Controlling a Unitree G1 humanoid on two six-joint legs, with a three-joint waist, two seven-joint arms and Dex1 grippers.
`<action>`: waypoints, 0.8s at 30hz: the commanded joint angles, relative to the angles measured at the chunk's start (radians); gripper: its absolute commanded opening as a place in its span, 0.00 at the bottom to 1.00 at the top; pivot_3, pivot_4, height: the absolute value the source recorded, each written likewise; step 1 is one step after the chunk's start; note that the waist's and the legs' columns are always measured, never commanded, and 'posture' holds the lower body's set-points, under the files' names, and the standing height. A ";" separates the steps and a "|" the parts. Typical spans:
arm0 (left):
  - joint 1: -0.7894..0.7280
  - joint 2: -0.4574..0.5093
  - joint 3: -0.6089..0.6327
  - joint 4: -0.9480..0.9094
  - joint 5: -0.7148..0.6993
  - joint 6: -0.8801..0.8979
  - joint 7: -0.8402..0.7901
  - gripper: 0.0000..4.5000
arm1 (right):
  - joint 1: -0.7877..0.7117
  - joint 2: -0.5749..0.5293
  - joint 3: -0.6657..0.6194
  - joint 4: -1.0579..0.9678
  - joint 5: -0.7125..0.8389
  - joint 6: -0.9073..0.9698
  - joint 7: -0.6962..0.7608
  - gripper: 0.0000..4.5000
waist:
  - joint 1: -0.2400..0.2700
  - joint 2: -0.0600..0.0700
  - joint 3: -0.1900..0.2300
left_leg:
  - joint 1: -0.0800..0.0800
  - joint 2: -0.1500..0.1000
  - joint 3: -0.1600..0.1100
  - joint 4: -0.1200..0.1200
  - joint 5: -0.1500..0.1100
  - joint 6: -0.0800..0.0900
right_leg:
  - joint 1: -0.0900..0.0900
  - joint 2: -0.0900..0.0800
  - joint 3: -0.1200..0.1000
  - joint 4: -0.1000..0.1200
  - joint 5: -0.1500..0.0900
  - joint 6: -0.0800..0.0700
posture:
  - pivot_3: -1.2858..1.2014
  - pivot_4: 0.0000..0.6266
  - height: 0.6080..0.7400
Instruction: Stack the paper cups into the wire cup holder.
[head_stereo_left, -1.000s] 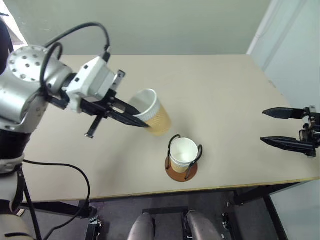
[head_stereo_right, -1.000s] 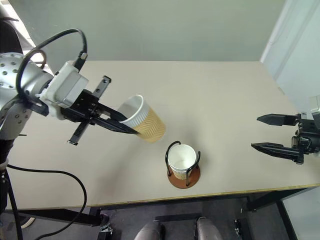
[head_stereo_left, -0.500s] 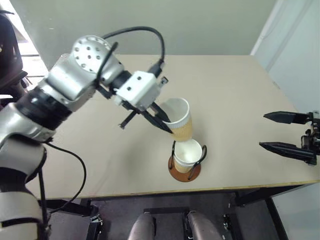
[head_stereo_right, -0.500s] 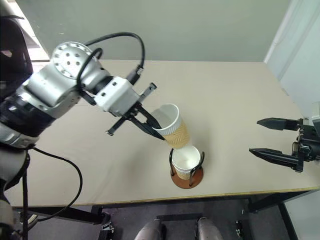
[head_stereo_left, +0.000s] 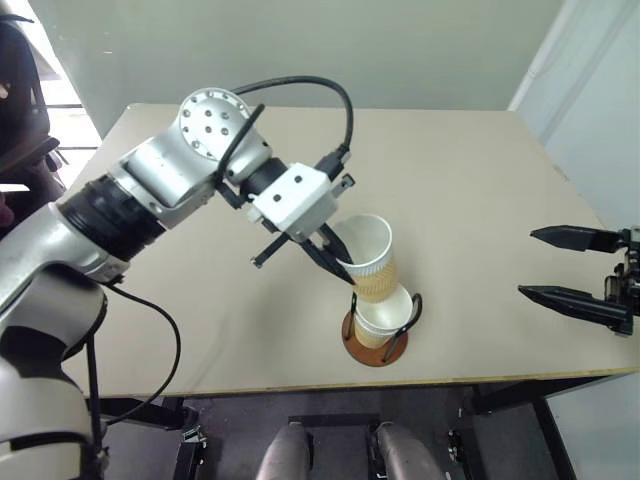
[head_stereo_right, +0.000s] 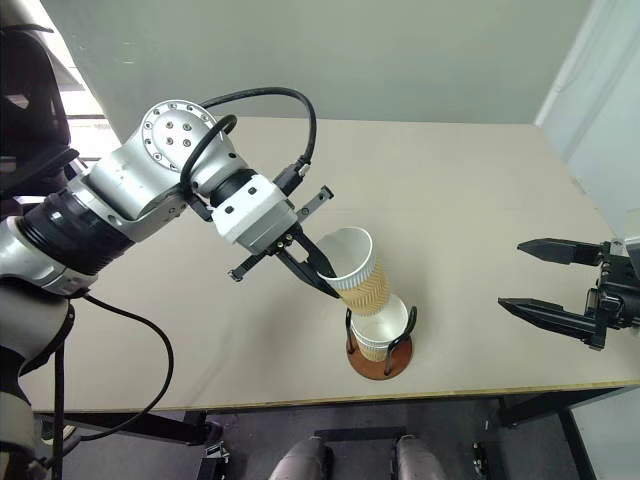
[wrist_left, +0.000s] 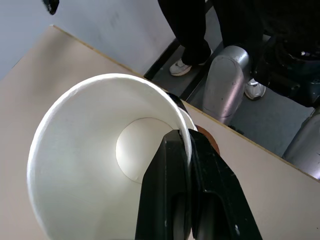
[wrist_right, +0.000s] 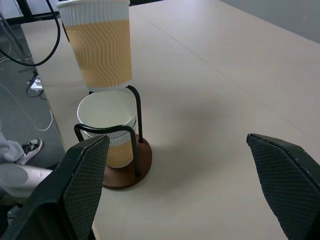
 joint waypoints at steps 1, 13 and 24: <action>0.000 -0.024 0.028 0.014 0.020 -0.015 -0.036 0.00 | -0.012 -0.014 -0.030 -0.018 0.015 -0.009 -0.006 1.00 | 0.001 0.000 0.000 | 0.000 0.000 0.000 0.000 0.000 0.000 | 0.000 0.000 0.000 0.000 0.000 0.000 | 0.52 0.24 1.00; 0.005 -0.047 0.035 0.014 0.042 -0.023 -0.036 0.00 | 0.004 -0.009 -0.049 -0.030 0.017 -0.003 -0.014 1.00 | 0.001 0.000 0.000 | 0.000 -0.001 0.000 0.000 0.000 0.000 | 0.000 0.000 0.000 0.000 0.001 0.002 | 0.52 0.24 1.00; 0.005 -0.077 0.044 0.031 0.057 -0.018 -0.036 0.46 | 0.004 -0.006 -0.038 -0.035 0.013 -0.008 -0.028 1.00 | 0.001 0.000 0.000 | 0.000 -0.001 0.000 0.000 0.000 0.000 | 0.000 0.000 0.000 0.000 0.002 0.004 | 0.52 0.24 1.00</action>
